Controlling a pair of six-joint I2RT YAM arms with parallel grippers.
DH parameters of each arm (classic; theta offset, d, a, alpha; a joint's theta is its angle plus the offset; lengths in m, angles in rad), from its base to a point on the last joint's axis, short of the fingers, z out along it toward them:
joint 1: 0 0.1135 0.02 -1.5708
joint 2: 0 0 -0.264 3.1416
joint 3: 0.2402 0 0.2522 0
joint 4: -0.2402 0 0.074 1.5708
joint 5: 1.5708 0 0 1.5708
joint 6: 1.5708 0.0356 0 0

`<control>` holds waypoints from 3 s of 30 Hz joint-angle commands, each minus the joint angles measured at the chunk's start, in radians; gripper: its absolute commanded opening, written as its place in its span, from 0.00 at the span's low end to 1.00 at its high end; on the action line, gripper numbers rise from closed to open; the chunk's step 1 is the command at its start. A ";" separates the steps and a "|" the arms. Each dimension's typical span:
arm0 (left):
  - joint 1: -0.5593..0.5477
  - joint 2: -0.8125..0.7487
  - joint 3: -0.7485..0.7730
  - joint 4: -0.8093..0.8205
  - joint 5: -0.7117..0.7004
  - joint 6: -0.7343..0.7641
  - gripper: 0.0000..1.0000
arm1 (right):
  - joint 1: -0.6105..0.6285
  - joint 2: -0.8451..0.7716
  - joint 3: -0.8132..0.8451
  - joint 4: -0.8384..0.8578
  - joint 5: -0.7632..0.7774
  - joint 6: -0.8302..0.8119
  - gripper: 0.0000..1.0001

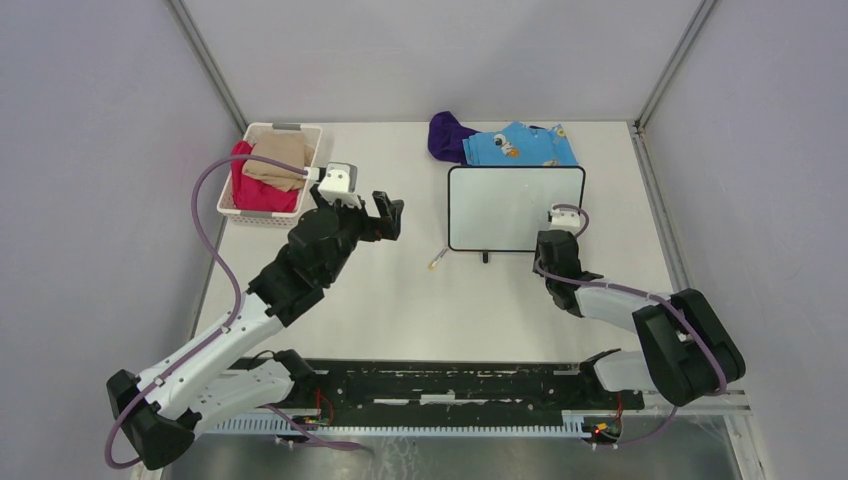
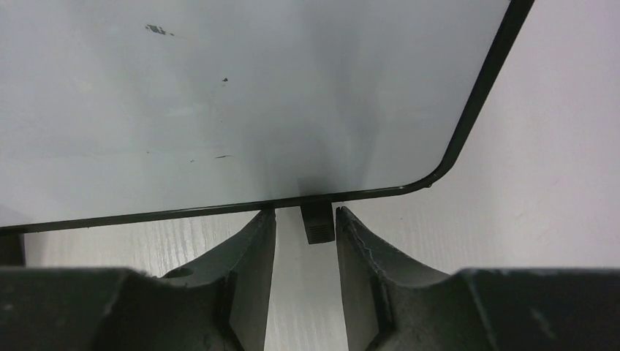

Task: Write a sentence on the whiteboard
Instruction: Move the whiteboard stand to the center of the board.

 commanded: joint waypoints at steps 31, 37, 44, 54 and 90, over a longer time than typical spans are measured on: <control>-0.013 -0.001 0.025 0.022 0.019 0.008 1.00 | 0.019 -0.103 -0.082 0.075 -0.107 -0.006 0.00; -0.013 0.002 0.025 0.022 0.014 0.009 1.00 | 0.036 -0.073 -0.063 0.097 -0.118 0.035 0.00; -0.013 0.001 0.025 0.021 0.011 0.011 1.00 | 0.090 -0.030 -0.021 0.102 -0.115 0.023 0.00; -0.015 0.007 0.025 0.021 0.004 0.013 1.00 | 0.150 -0.150 -0.127 0.046 -0.098 0.024 0.00; -0.016 0.042 0.025 0.013 -0.020 0.020 0.99 | 0.169 -0.348 -0.196 -0.235 0.104 0.107 0.00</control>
